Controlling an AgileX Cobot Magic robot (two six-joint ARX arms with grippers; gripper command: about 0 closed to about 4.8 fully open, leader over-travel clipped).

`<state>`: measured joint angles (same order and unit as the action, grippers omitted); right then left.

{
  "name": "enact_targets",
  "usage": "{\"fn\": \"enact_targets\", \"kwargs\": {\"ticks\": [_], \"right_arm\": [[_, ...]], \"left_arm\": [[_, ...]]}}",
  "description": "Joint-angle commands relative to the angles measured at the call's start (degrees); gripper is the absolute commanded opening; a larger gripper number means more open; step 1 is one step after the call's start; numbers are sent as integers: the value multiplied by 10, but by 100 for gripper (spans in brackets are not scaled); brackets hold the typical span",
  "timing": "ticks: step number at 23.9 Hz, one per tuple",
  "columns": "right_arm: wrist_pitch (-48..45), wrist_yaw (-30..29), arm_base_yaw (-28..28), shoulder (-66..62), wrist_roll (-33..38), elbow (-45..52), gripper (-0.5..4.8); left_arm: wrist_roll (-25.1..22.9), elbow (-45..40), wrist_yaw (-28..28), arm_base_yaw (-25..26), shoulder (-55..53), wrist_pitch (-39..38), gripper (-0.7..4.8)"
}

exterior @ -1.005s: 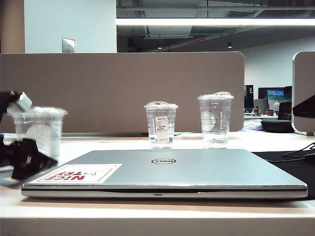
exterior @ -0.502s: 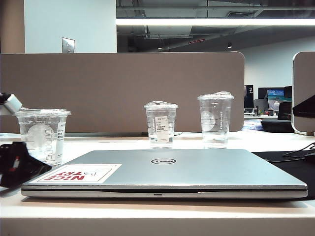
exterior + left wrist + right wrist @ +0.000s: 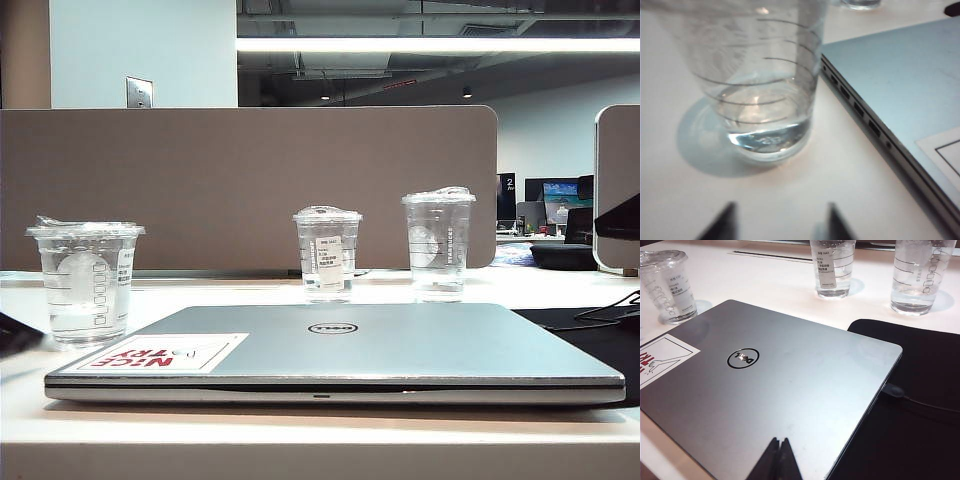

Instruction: Pick up the coffee cup on the left and place it on the left side of the laptop.

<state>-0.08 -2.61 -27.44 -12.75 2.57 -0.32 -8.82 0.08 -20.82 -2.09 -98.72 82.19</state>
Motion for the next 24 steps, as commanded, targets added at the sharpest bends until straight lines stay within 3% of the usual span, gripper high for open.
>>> {"fn": "enact_targets", "kwargs": {"ticks": [1,8,18,24], "right_arm": [[-10,1,-1,1,0,2,-5],[-10,1,-1,1,0,2,-5],[-10,1,-1,1,0,2,-5],[-10,1,-1,1,0,2,-5]], "left_arm": [[22,2,4,1,28,5,9],[63,2,-3,0,136,7,-6],[63,3,-23,0,341,-21,-6],[74,3,-25,0,394,-36,-6]]}}
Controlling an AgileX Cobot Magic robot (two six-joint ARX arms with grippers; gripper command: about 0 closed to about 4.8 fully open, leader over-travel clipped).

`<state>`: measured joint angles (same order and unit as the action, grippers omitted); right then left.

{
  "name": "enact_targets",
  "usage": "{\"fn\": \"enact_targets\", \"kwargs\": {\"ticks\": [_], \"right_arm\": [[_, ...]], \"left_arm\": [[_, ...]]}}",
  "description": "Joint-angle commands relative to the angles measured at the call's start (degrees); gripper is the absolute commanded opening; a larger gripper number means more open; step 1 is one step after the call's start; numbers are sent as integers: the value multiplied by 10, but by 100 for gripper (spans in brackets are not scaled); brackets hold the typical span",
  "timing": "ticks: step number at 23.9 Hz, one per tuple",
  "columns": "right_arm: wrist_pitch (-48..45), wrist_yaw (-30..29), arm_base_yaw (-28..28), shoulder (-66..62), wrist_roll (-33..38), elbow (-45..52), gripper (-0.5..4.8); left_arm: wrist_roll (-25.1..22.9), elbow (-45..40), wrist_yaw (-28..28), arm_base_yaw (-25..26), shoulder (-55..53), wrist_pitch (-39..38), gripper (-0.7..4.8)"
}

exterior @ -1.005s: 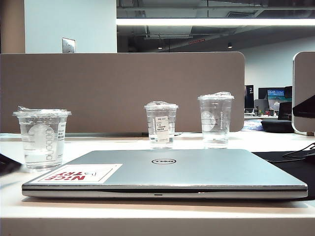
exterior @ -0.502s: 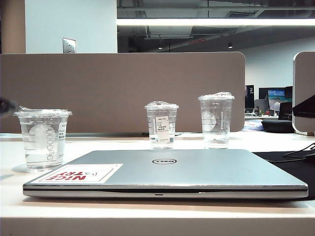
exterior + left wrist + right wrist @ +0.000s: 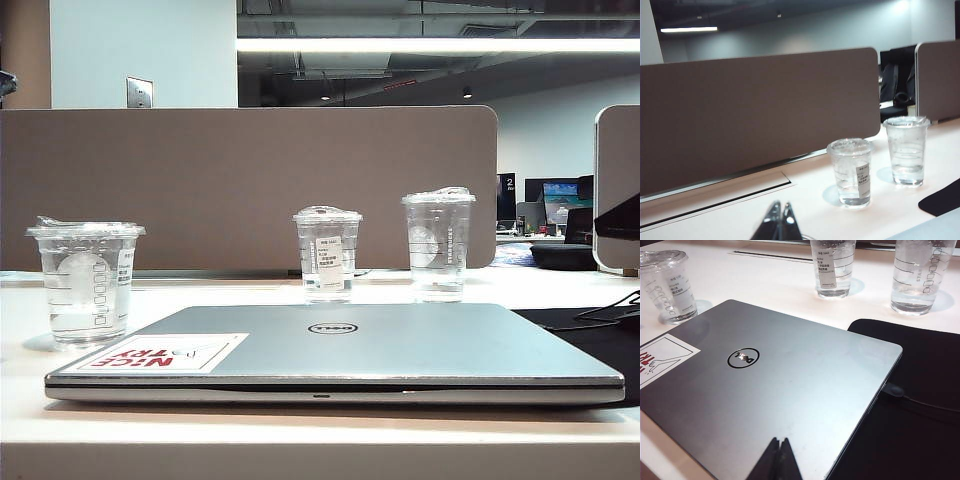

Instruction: Pick up the coffee cup on the left and place it on the left side of the laptop.

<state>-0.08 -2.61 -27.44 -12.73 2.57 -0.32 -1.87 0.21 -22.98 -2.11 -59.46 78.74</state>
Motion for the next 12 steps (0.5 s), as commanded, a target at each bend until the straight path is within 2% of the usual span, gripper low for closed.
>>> {"fn": "enact_targets", "kwargs": {"ticks": [1,12], "right_arm": [[-10,1,-1,1,0,2,-5],[-10,1,0,1,0,2,-5]], "left_arm": [[4,2,-3,0,2,-5,-6],[4,2,-3,0,2,-35,-6]]}}
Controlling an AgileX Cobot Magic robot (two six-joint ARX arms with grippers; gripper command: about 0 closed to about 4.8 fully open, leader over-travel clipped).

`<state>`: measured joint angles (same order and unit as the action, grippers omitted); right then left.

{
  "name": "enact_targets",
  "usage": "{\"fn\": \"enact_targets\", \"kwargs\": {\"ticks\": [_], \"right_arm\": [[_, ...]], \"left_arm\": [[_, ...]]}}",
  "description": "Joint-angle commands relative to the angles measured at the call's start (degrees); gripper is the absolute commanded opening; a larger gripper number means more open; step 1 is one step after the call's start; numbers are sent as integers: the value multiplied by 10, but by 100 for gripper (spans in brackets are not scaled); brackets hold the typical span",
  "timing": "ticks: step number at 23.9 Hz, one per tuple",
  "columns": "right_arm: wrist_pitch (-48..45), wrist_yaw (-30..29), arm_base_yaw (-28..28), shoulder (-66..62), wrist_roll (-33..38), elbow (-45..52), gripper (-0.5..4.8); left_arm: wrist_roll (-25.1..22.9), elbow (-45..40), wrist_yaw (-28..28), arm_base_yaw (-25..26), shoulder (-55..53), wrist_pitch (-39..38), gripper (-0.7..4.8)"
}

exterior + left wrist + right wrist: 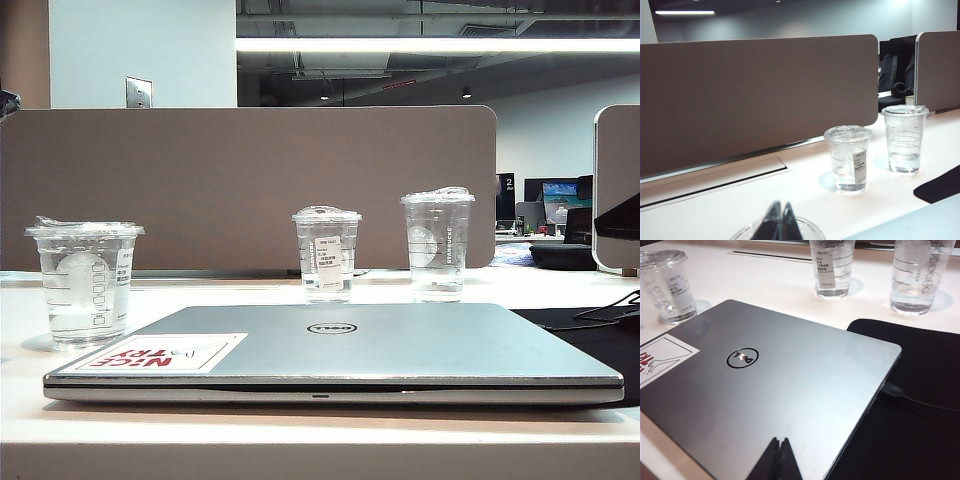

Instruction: Pick up the coffee cup on the left and place it on the left side of the laptop.

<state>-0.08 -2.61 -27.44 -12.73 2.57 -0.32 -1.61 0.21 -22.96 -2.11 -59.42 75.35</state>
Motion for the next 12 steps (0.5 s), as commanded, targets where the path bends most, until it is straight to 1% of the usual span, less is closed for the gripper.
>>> {"fn": "enact_targets", "kwargs": {"ticks": [1,3,4,5,6,7,8,9,10,11,12], "right_arm": [[-10,1,0,1,0,2,-5],[-10,1,0,1,0,2,-5],[-10,1,0,1,0,2,-5],[-10,1,0,1,0,2,-5],[-10,0,0,1,0,2,-5],[-10,1,-1,1,0,2,-5],[-10,1,0,1,0,2,-5],[-10,1,0,1,0,2,-5],[-10,1,0,1,0,2,-5],[-10,0,-1,1,0,2,-5],[-10,1,0,1,0,2,-5]], "left_arm": [[1,2,-2,0,2,-1,-6],[1,2,4,5,17,-33,-6],[1,2,0,5,48,-80,-6],[0,2,1,5,70,-111,-5],[-19,2,26,6,131,-203,-6],[-20,2,62,6,172,-274,-5],[-12,2,134,6,242,-401,-6],[-5,2,171,6,285,-472,-6],[2,2,216,8,350,-561,-5],[1,2,232,11,391,-600,-5],[1,2,233,18,426,-621,-6]]}}
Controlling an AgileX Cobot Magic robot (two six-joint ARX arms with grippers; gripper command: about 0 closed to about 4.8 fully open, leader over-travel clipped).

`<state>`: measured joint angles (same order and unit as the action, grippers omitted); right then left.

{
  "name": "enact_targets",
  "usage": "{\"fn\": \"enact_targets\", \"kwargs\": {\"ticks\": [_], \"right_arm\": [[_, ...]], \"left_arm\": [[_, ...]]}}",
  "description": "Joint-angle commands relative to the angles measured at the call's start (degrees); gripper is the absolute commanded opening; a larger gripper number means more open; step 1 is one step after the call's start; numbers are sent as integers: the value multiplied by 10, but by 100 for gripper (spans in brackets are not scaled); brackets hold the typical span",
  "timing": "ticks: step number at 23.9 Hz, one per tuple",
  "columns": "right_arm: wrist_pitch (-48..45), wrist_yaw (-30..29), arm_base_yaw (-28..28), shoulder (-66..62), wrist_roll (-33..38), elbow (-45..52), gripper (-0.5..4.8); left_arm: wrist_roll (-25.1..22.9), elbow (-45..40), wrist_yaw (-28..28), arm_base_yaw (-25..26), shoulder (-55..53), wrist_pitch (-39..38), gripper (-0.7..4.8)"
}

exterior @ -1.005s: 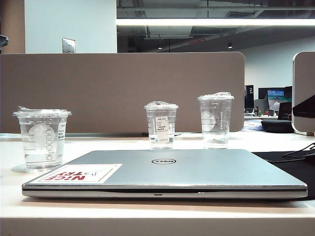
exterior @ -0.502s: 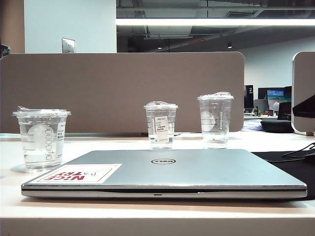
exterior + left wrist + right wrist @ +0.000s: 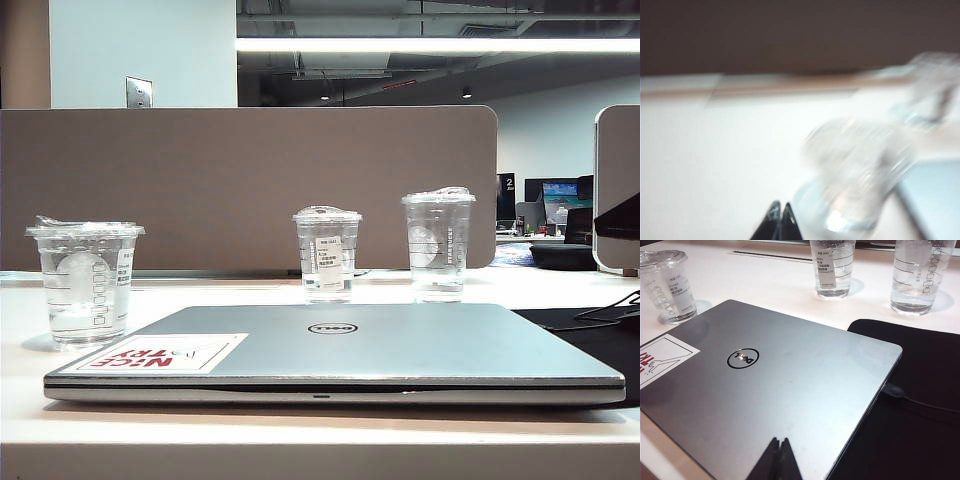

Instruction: Pick up the coffee cup on the left and place it on the left side of the laptop.

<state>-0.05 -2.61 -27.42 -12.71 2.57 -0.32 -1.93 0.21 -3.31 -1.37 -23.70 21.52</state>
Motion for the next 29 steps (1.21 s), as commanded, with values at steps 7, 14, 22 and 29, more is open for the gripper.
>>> {"fn": "enact_targets", "kwargs": {"ticks": [7,14,22,29], "right_arm": [[-10,1,-1,1,0,2,-5],[-10,1,-1,1,0,2,-5],[-10,1,-1,1,0,2,-5],[-10,1,-1,1,0,2,-5]], "left_arm": [[30,2,72,19,206,-183,-5],[56,2,69,19,236,-223,-6],[42,2,30,18,236,-225,-5],[23,2,31,18,236,-214,-6]]}}
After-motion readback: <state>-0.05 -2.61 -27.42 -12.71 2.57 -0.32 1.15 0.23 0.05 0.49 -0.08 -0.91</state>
